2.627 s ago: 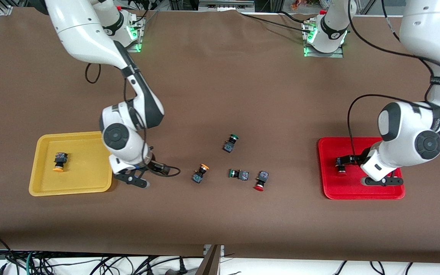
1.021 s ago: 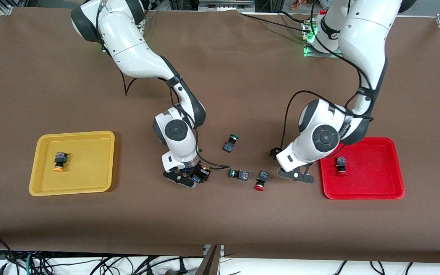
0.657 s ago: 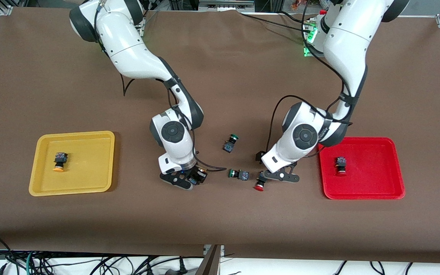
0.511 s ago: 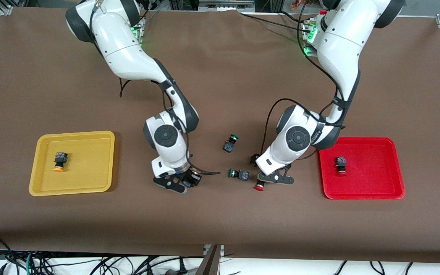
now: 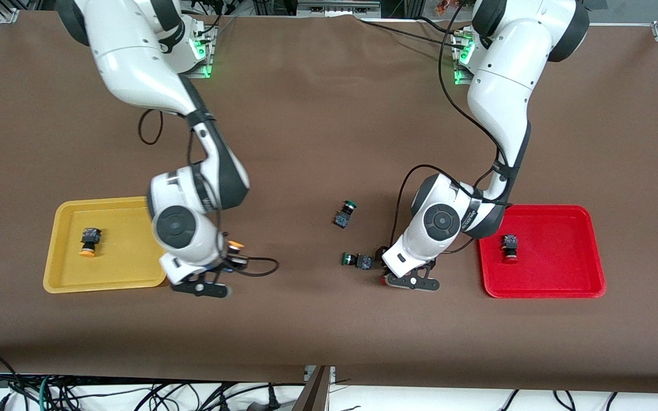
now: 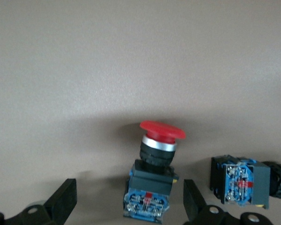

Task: Place red and yellow buttons in trays
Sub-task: 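Grasp the second buttons and carry them to the matching trays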

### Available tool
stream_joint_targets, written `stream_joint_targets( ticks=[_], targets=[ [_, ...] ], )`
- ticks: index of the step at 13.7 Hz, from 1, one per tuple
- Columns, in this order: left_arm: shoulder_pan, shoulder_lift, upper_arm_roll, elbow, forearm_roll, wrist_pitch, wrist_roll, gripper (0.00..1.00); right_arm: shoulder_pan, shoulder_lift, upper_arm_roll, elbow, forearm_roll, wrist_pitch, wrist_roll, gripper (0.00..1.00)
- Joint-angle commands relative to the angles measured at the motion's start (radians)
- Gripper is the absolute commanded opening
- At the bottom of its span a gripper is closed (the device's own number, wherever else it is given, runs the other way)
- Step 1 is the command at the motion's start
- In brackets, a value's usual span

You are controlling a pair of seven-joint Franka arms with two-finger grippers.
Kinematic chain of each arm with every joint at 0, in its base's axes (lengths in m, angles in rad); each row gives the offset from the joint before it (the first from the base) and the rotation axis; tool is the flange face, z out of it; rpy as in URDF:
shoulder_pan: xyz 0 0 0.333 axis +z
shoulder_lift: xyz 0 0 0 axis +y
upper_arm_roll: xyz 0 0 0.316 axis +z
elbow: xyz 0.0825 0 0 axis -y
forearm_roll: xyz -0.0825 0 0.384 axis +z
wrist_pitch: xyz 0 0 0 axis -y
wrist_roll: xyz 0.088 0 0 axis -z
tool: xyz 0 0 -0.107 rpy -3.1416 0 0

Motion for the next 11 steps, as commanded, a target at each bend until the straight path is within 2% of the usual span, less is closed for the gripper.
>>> stream_joint_targets(
  ticks=[1,4,6,7,8,11],
  targets=[
    [-0.011,0.024,0.009,0.044,0.022,0.008,-0.009,0.85,-0.103,-0.05,0.011,-0.04,0.017,-0.086,-0.235,0.0],
    [-0.043,0.029,0.039,0.042,0.024,0.008,-0.034,0.46,-0.196,-0.091,0.011,-0.119,0.017,-0.074,-0.436,0.0],
    [-0.071,0.034,0.065,0.041,0.024,0.008,-0.043,0.45,-0.249,-0.093,0.01,-0.147,0.017,-0.074,-0.533,0.0],
    [-0.074,0.035,0.065,0.041,0.022,0.008,-0.047,0.32,-0.269,-0.093,0.005,-0.159,0.017,-0.072,-0.57,0.0],
    [-0.072,0.034,0.065,0.042,0.022,0.008,-0.063,0.12,-0.282,-0.093,-0.01,-0.175,0.017,-0.063,-0.613,0.0],
    [-0.053,-0.021,0.067,0.038,0.025,-0.015,-0.048,0.12,-0.324,-0.094,-0.026,-0.263,0.018,0.05,-0.725,0.0]
  ],
)
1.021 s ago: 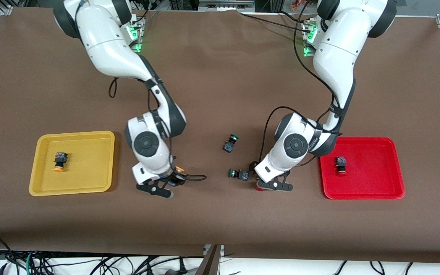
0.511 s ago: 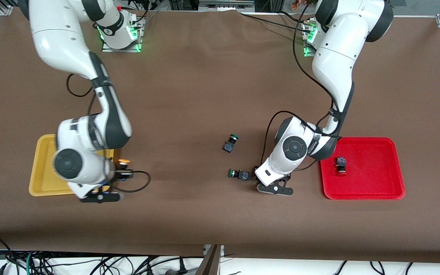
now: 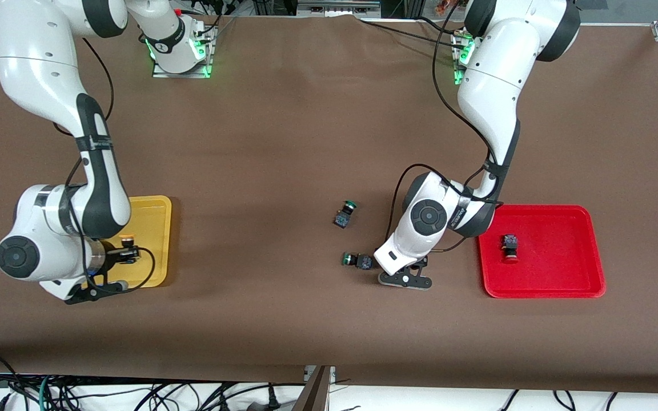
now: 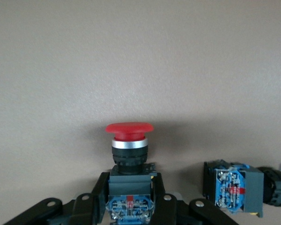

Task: Place red and yellow buttons in trays
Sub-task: 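Grasp the second buttons and carry them to the matching trays, then lower the buttons beside the first ones and open both grippers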

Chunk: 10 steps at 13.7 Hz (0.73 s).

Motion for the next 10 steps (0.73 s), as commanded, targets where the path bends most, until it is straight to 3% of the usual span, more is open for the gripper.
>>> stream_joint_targets(
  ticks=[1,5,9,10],
  targets=[
    [0.032,-0.077,0.011,0.008,0.023,-0.071,0.003,0.12,-0.02,-0.056,0.0,-0.135,0.015,0.093,-0.056,0.0],
    [0.187,-0.212,0.001,0.007,0.008,-0.405,0.156,0.12,-0.023,-0.108,0.0,-0.312,0.015,0.259,-0.055,0.0],
    [0.362,-0.281,-0.002,-0.039,0.006,-0.5,0.299,0.12,-0.023,-0.12,0.0,-0.359,0.015,0.307,-0.056,0.0],
    [0.397,-0.281,-0.001,-0.045,0.006,-0.5,0.328,0.12,-0.023,-0.12,0.0,-0.356,0.015,0.304,-0.052,0.44]
  ],
)
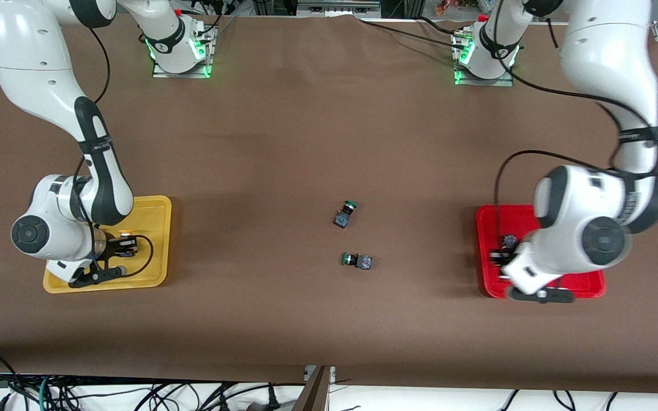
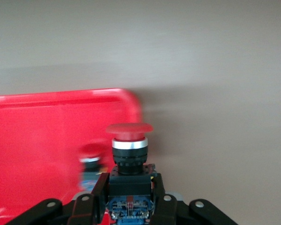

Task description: Place red and yellow buttons in trays

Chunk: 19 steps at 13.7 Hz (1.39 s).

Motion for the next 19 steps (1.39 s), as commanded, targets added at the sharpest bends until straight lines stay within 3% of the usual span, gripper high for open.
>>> stream_joint_targets(
  ticks=[1,5,8,11,12,13,16,19],
  targets=[
    [0.088,-0.027,-0.016,-0.074,0.006,0.004,0.075,0.12,0.0,-0.046,0.003,-0.051,0.014,0.01,-0.011,0.99],
    [0.162,-0.014,-0.016,-0.217,0.005,0.159,0.136,0.12,0.0,-0.095,0.003,0.017,0.014,-0.077,-0.016,1.0],
    [0.186,-0.013,-0.016,-0.332,0.005,0.291,0.142,0.12,0.003,-0.12,0.004,0.154,0.011,-0.297,-0.017,1.0],
    [0.185,-0.002,-0.015,-0.351,0.006,0.293,0.142,0.18,0.003,-0.126,0.003,0.296,0.01,-0.487,-0.019,1.0],
    [0.185,-0.002,-0.016,-0.355,0.017,0.291,0.146,0.44,0.003,-0.129,0.001,0.331,0.01,-0.545,-0.019,1.0],
    [0.186,-0.002,-0.015,-0.354,0.018,0.288,0.183,0.97,0.003,-0.141,0.001,0.353,0.01,-0.587,-0.017,1.0],
    [0.192,-0.022,-0.015,-0.34,0.014,0.259,0.216,1.0,0.003,-0.208,0.004,0.354,0.008,-0.655,-0.008,1.0],
    [0.189,-0.115,-0.015,-0.334,0.017,0.199,0.21,1.0,0.005,-0.287,0.006,0.339,-0.001,-0.714,0.012,1.0]
  ],
)
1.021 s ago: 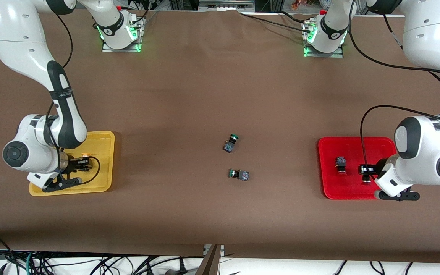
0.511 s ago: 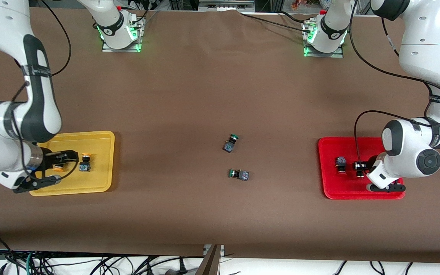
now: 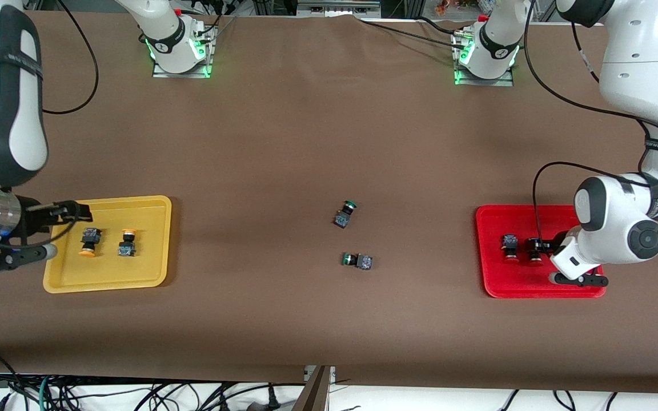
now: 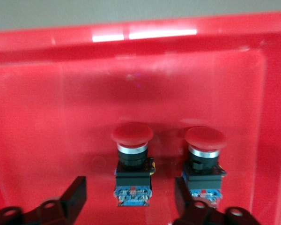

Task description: Place red and yellow buttons in trays

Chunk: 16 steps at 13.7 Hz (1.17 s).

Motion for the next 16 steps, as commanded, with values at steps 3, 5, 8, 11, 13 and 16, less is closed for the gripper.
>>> stream_joint_targets(
  ticks=[3,5,8,11,13,16],
  targets=[
    [0.007,-0.209,-0.013,-0.007,0.003,-0.172,0.015,1.0,-0.004,-0.185,0.015,-0.135,-0.005,-0.067,0.093,1.0],
    [0.008,-0.283,-0.014,-0.005,-0.064,-0.251,0.011,1.0,-0.007,-0.266,0.031,-0.201,0.001,-0.11,0.093,1.0],
    [-0.011,-0.386,-0.03,-0.005,-0.074,-0.311,-0.028,1.0,-0.007,-0.354,0.059,-0.281,-0.007,-0.119,0.089,1.0],
    [-0.011,-0.502,-0.096,-0.008,-0.058,-0.395,-0.113,1.0,-0.019,-0.412,0.061,-0.283,-0.019,-0.121,0.087,1.0],
    [-0.011,-0.558,-0.113,-0.013,-0.058,-0.447,-0.124,1.0,-0.021,-0.452,0.061,-0.307,-0.021,-0.13,0.086,1.0],
    [-0.021,-0.636,-0.123,-0.043,-0.058,-0.478,-0.152,1.0,-0.021,-0.468,0.065,-0.309,-0.027,-0.113,0.092,1.0]
  ],
)
